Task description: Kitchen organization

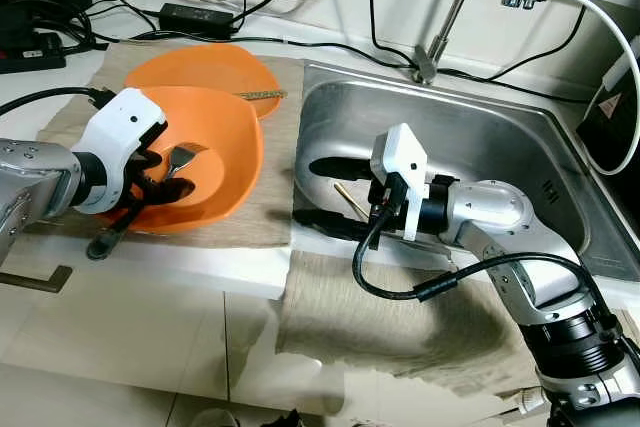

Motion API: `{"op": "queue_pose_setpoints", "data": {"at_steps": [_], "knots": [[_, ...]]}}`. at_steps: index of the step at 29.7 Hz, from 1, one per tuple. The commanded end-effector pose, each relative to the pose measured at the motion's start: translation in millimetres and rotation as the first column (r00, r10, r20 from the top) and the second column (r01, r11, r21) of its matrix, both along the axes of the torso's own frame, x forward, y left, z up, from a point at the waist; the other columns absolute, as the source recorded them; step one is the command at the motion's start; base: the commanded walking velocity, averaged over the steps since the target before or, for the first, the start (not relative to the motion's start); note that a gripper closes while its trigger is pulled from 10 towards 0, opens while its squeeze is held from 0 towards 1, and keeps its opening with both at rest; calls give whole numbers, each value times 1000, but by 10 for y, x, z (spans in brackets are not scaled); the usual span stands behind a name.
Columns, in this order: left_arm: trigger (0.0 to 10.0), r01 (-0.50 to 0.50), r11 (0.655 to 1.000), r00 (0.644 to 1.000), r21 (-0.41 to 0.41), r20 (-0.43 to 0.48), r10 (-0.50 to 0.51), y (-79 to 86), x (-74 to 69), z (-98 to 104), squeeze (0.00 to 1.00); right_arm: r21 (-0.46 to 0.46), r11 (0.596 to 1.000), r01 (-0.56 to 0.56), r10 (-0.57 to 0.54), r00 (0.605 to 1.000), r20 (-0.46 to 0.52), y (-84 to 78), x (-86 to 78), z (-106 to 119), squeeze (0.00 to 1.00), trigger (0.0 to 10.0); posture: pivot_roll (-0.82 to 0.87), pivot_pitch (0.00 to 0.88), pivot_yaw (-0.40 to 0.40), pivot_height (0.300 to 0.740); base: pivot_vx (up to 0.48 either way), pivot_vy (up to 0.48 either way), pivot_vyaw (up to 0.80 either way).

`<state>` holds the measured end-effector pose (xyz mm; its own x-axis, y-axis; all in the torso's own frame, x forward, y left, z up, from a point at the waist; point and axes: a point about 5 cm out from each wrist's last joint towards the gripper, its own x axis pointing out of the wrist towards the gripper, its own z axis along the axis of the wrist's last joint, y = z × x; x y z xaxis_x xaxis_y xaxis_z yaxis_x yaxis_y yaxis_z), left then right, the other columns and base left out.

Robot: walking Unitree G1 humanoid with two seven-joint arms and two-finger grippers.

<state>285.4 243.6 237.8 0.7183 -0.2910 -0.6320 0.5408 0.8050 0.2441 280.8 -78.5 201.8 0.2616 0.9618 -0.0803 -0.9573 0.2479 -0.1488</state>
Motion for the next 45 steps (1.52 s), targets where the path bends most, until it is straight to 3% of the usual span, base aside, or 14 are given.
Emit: {"op": "queue_pose_setpoints", "data": {"at_steps": [1,33,36,44,45], "knots": [[0,11,1000,1000,2,-1,-11,-18,9,4,0,-17,1000,22,-22,1000,-10,-52,8,-32,0,10000,69,0,-134,740,0,0,0],[0,20,999,998,-43,53,-17,-42,42,113,0,-11,999,38,-38,999,9,-52,36,-36,0,10000,72,0,-128,740,0,0,0],[0,38,993,995,-110,100,-27,-91,55,239,0,18,998,63,-63,998,17,-51,67,-3,0,10000,73,0,-128,740,0,0,0],[0,42,982,988,-183,155,-13,-114,69,379,0,71,990,121,-123,992,20,-59,140,54,0,10000,74,0,-127,740,0,0,0],[0,93,964,972,-249,231,-34,-189,74,514,0,136,975,178,-182,983,19,-61,197,119,0,10000,71,0,-126,740,0,0,0]]}}
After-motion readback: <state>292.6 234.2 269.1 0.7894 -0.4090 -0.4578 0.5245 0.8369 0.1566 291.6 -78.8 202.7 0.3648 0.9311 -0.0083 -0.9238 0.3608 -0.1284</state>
